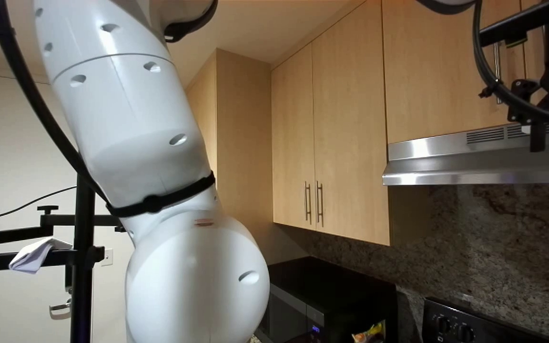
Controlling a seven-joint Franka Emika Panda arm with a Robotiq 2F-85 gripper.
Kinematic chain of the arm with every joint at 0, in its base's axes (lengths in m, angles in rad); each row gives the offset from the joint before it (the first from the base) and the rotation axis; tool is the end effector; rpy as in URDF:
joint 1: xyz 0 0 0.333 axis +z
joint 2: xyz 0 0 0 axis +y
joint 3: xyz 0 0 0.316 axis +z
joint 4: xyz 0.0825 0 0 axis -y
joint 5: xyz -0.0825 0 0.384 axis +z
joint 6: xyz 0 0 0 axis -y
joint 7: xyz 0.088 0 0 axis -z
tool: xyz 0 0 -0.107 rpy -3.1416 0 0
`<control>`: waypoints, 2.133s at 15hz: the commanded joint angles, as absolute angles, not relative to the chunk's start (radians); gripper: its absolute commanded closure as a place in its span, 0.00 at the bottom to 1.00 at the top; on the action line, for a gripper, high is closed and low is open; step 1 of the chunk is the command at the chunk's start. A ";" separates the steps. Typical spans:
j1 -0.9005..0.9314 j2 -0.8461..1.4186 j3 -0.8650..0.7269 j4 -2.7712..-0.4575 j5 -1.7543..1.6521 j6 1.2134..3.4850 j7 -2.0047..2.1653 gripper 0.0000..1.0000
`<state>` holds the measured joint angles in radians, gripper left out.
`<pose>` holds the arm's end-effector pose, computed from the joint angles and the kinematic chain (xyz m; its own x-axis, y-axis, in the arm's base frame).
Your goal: Close the cupboard drawer.
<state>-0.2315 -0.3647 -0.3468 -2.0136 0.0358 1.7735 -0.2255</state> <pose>0.3744 -0.2685 0.6040 0.9300 -0.3419 0.1350 -0.3255 -0.9366 -0.1296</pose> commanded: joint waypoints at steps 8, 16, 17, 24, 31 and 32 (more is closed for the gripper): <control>-0.189 -0.364 -0.303 -2.138 -0.037 1.776 -0.380 0.00; -0.115 -0.311 -0.239 -2.230 -0.138 1.741 -0.519 0.00; -0.113 -0.300 -0.227 -2.236 -0.164 1.750 -0.510 0.00; -0.095 -0.215 -0.177 -2.243 -0.292 1.767 -0.490 0.00; -0.110 -0.221 -0.226 -2.240 -0.010 1.873 -0.475 0.00; -0.111 -0.223 -0.231 -2.243 0.024 1.894 -0.470 0.00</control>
<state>-0.1014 -0.2098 -0.2150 -2.2375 -0.0741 1.8439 -0.4731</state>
